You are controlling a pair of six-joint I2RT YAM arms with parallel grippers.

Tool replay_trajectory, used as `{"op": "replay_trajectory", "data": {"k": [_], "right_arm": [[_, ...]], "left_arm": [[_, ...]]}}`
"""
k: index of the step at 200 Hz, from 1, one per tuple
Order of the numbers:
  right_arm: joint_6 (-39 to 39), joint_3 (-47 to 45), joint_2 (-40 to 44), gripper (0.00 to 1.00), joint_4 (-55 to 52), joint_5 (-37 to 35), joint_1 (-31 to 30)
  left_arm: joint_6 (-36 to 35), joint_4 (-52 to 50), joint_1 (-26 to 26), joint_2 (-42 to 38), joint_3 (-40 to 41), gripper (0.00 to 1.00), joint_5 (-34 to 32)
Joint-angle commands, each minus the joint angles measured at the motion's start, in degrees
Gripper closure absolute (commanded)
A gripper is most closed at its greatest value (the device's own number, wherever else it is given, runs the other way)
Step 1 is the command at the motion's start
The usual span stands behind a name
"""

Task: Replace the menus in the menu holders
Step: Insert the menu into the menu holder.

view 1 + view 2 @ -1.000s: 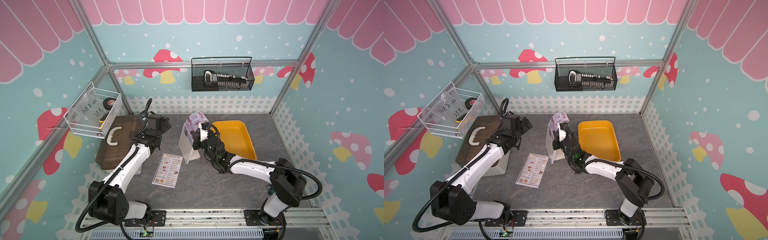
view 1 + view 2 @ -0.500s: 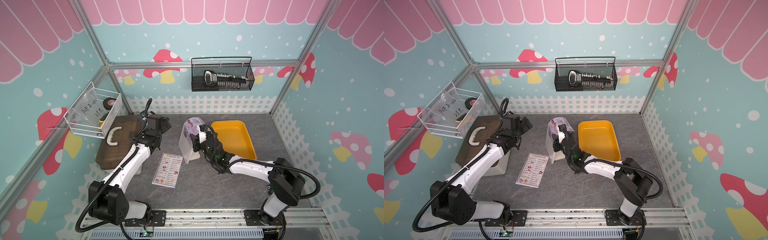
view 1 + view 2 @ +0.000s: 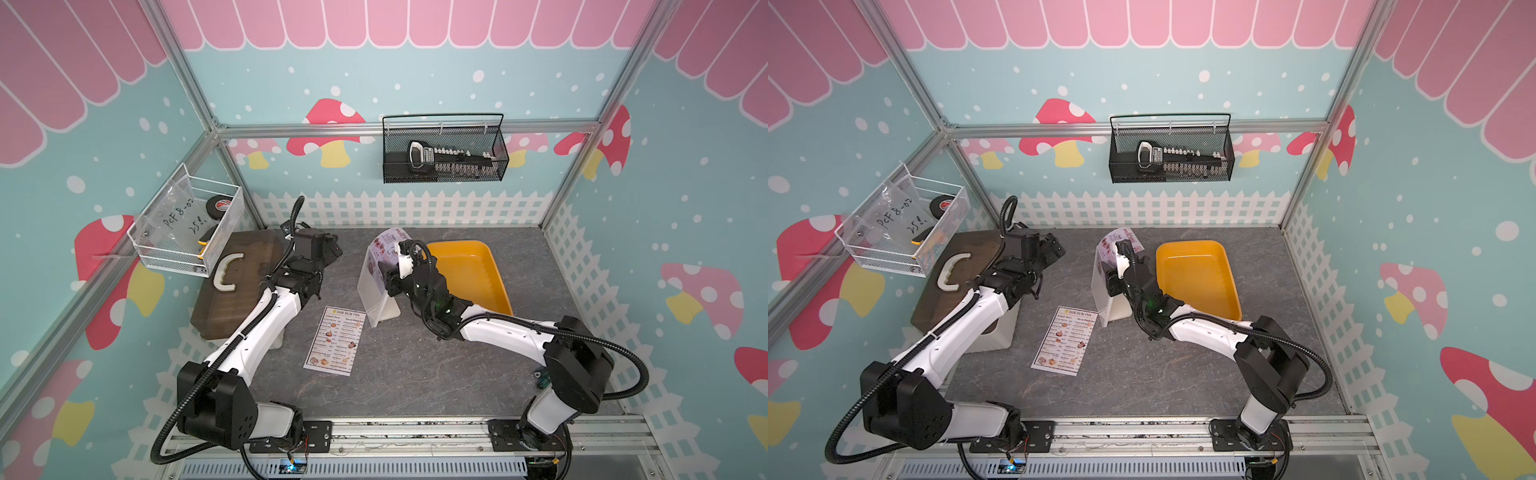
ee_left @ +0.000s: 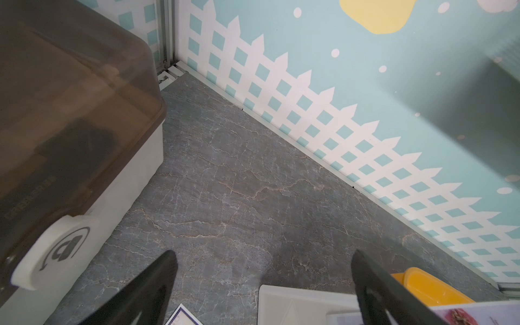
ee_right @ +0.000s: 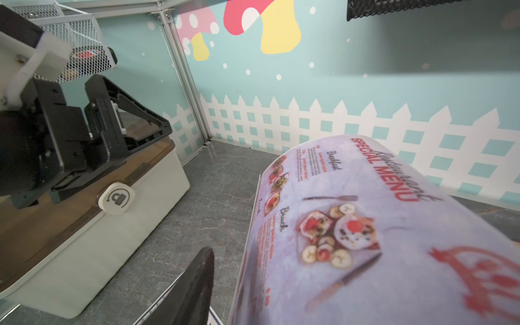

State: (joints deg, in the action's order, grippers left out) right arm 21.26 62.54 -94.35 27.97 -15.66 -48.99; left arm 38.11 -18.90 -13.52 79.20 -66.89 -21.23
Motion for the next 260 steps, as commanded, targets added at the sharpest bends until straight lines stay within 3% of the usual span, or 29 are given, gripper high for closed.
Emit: {"op": "replay_trajectory", "data": {"k": [1,76,104,142,173,221,260], "right_arm": [[-0.41,2.10,0.89,0.49,-0.68,1.09,0.73],[-0.71,3.05,0.92,0.59,-0.29,6.32,0.92],[0.01,3.02,0.83,0.71,-1.01,6.88,0.92],[0.81,3.03,0.43,0.80,-2.62,7.96,0.92],[1.81,2.33,-0.29,0.77,-3.15,9.33,0.84],[0.42,2.32,1.39,0.61,-5.55,7.11,0.92],[-0.69,2.32,3.68,0.57,-7.25,6.17,1.64]], "left_arm": [[-0.49,0.57,0.25,0.87,-1.76,0.03,-0.48],[-0.58,0.60,0.25,1.05,-1.66,0.03,-0.74],[-0.49,0.70,0.24,1.05,-1.52,0.03,-0.69],[-0.32,0.80,0.20,0.70,-0.98,0.03,-0.78],[-0.14,0.88,0.25,0.36,-0.52,0.03,-0.74],[-0.32,0.79,0.25,0.69,-0.54,0.03,-0.56],[-0.05,0.88,0.05,1.18,-0.69,0.03,-0.30]]}}
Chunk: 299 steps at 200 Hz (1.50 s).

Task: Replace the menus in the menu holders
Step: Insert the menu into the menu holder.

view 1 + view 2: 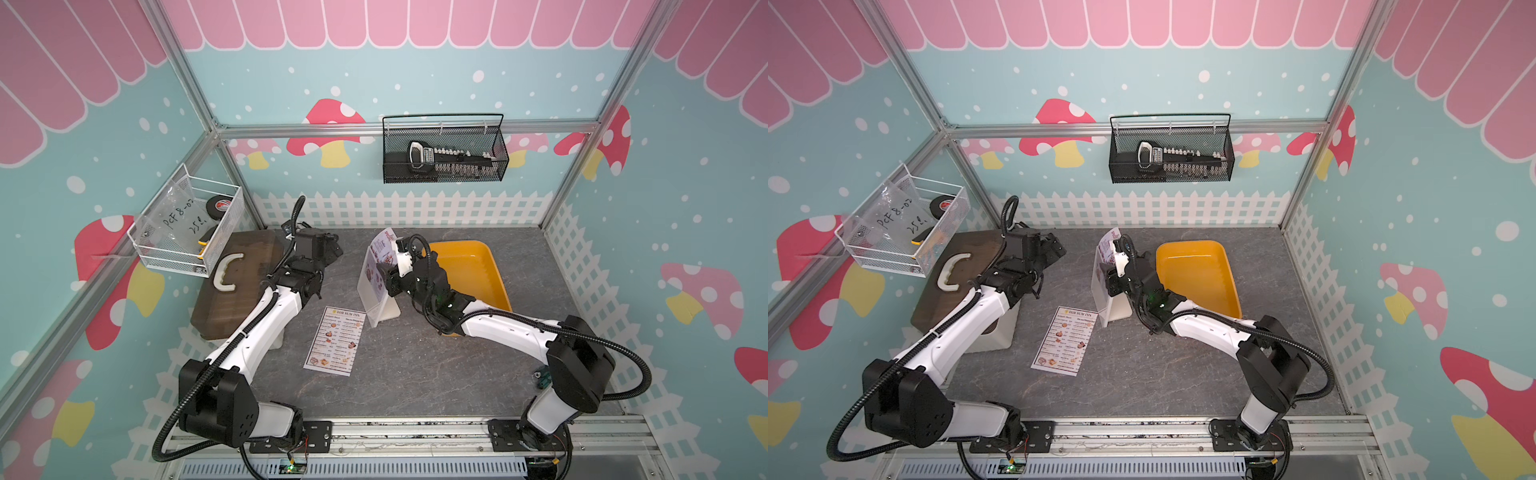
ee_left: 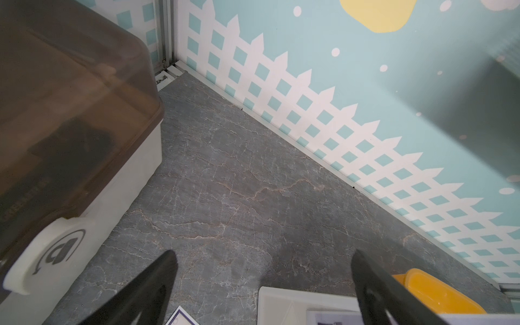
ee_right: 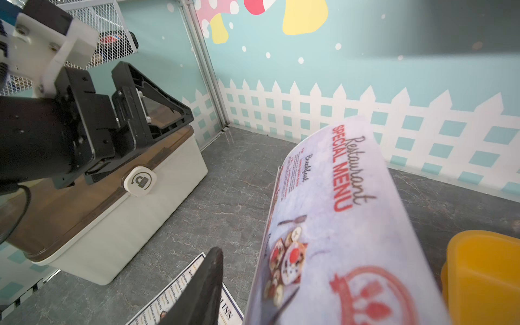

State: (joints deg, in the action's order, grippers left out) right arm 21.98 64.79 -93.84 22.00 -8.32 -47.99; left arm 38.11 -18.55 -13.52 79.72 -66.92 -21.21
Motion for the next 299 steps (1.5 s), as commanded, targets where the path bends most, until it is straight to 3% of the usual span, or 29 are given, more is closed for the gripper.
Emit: {"op": "replay_trajectory", "data": {"k": [1,34,81,122,212,299], "right_arm": [[-1.41,0.07,3.20,0.57,-1.31,-1.22,0.62],[-0.62,0.62,3.40,0.58,-2.06,0.72,2.24],[0.38,2.11,2.23,0.73,-4.39,5.22,2.28],[2.38,0.90,2.99,0.78,-4.49,7.14,2.28],[4.48,-0.33,0.62,0.79,-4.99,8.99,2.02],[0.55,3.80,0.92,0.69,-8.76,7.18,2.99]], "left_arm": [[-0.05,0.53,0.06,0.67,-0.67,0.03,-0.36],[-0.05,0.51,-0.26,0.80,-0.75,0.03,-0.58],[-0.67,0.40,-0.30,0.79,-1.17,0.03,-1.07],[-0.75,0.29,-0.28,1.11,-1.81,0.03,-0.94],[-1.19,-0.09,-0.37,1.22,-2.78,0.03,-1.38],[-0.93,-0.12,-0.37,1.05,-2.36,0.03,-1.38]]}}
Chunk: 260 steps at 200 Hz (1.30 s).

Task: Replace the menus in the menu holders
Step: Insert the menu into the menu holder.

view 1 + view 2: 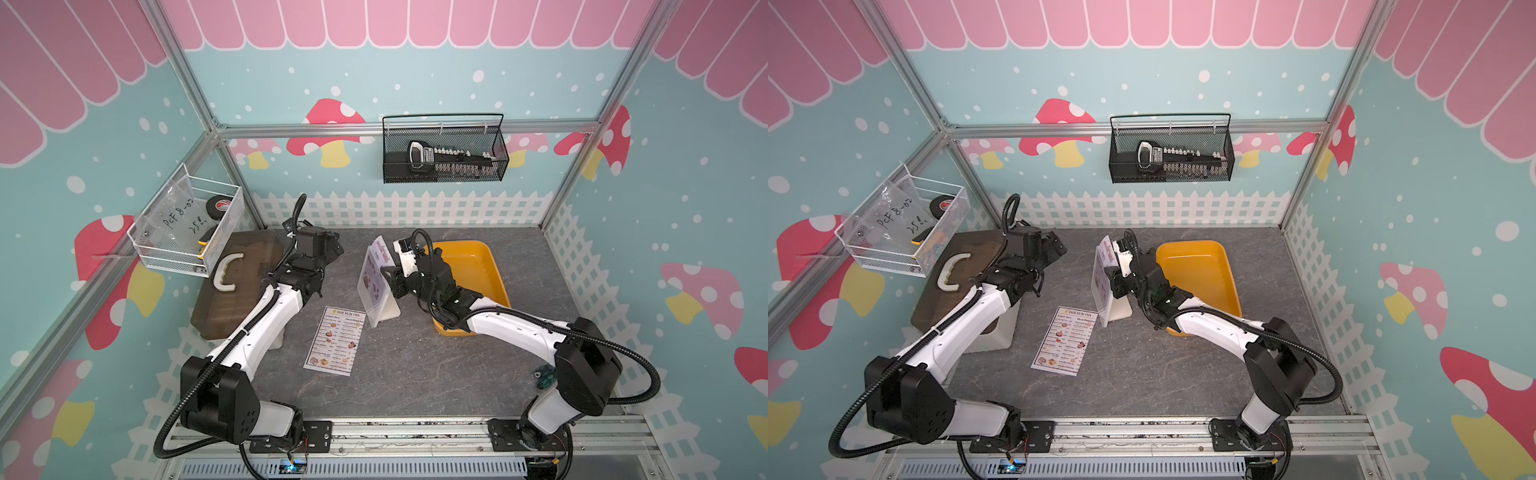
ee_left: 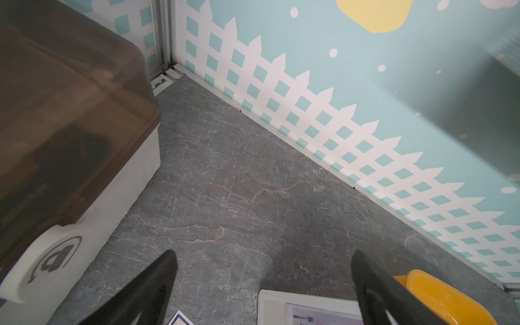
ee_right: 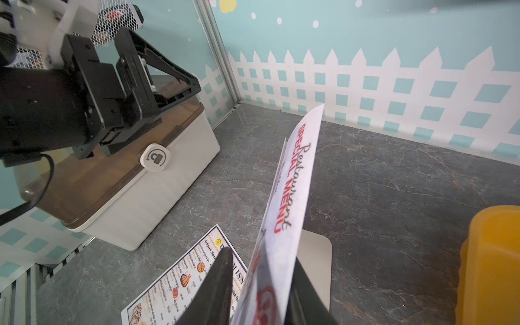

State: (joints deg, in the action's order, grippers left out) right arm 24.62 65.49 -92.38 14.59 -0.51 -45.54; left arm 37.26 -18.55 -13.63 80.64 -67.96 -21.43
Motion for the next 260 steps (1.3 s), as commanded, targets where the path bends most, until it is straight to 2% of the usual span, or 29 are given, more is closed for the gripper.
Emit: {"op": "replay_trajectory", "data": {"k": [1,38,69,144,218,260], "right_arm": [[-2.11,3.17,-0.58,0.69,-1.38,-0.58,0.54],[-1.96,5.80,-2.16,0.70,-1.65,-0.27,0.87],[-1.86,9.10,-4.24,0.79,-5.41,0.58,0.98],[-0.68,11.17,-7.32,0.91,-8.66,1.25,1.07],[0.25,10.30,-7.02,0.89,-9.18,2.53,1.02],[0.34,10.20,-4.50,0.78,-9.46,2.55,1.07]], "left_arm": [[-0.08,-0.10,-0.26,0.13,-1.35,0.03,-1.16],[-0.08,-0.13,-0.26,-0.18,-0.94,0.03,-1.42],[-0.25,-0.13,-0.26,-0.40,-0.72,0.03,-1.68],[-0.25,-0.11,-0.18,-0.81,-0.09,0.03,-2.12],[-0.08,0.06,-0.22,-1.06,0.22,0.03,-2.39],[-0.08,0.07,-0.18,-0.88,-0.12,0.03,-2.21]]}}
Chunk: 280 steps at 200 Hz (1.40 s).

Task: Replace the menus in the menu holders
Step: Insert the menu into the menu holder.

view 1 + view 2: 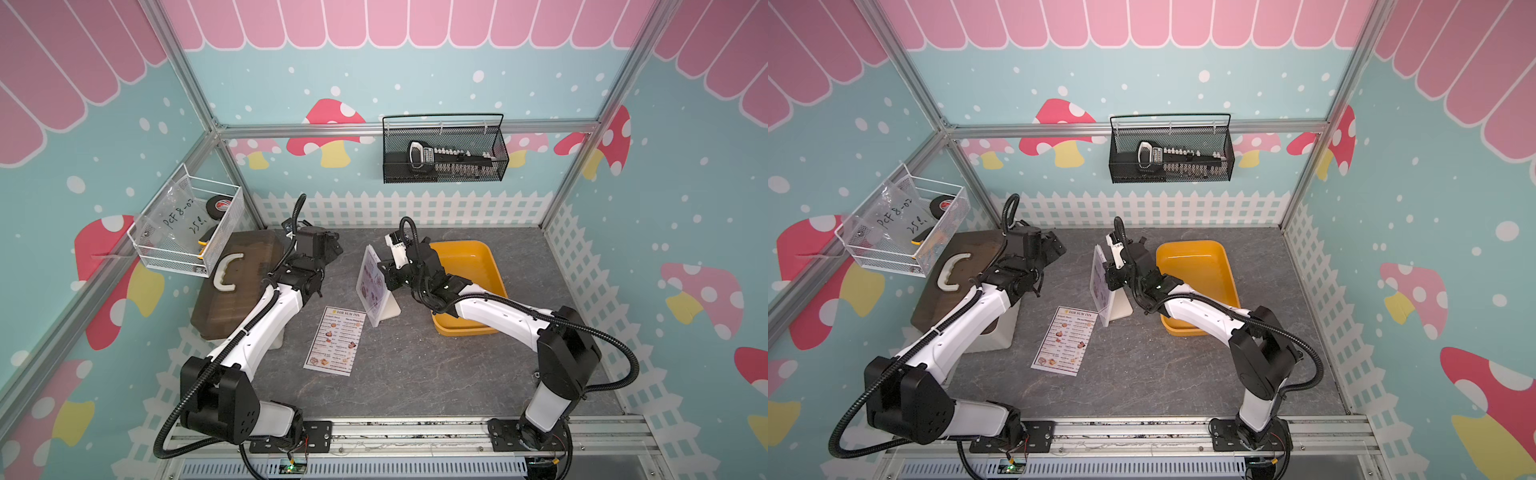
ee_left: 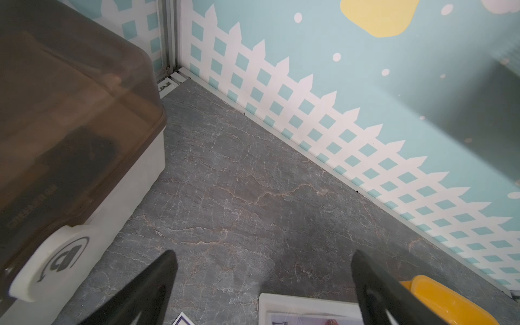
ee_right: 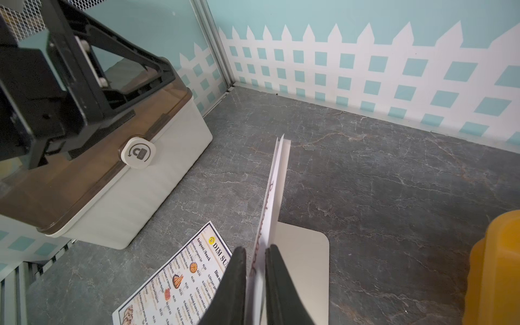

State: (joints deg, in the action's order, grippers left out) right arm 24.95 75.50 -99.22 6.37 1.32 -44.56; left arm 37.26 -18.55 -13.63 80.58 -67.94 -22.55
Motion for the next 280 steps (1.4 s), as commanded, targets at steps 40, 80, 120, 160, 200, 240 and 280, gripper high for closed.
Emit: {"op": "replay_trajectory", "data": {"k": [40,80,120,160,200,240,280], "right_arm": [[-0.96,3.34,1.02,0.81,-3.83,0.04,0.08],[0.13,2.69,0.64,0.87,-4.12,0.80,0.08],[0.95,2.11,0.96,0.88,-4.44,2.19,0.06],[1.57,1.59,0.61,0.88,-4.53,2.80,0.08],[1.99,0.97,0.43,0.89,-4.26,3.51,0.08],[2.47,0.37,0.47,0.89,-4.31,3.54,0.08],[2.21,0.07,1.89,0.89,-4.00,3.27,0.08]], "left_arm": [[-0.43,-0.03,-0.17,-0.86,-0.71,0.03,-1.10],[-0.91,-0.35,-0.17,-0.86,-1.23,0.03,-1.36],[-0.79,-0.29,-0.17,-0.51,-1.56,0.03,-1.14],[-0.87,-0.35,-0.17,-0.68,-1.33,0.03,-1.27],[-0.96,-0.35,-0.18,-0.95,-1.31,0.03,-1.54],[-0.78,-0.35,-0.17,-1.03,-0.97,0.03,-1.54],[-0.53,-0.33,-0.17,-1.20,-0.62,0.03,-1.47]]}}
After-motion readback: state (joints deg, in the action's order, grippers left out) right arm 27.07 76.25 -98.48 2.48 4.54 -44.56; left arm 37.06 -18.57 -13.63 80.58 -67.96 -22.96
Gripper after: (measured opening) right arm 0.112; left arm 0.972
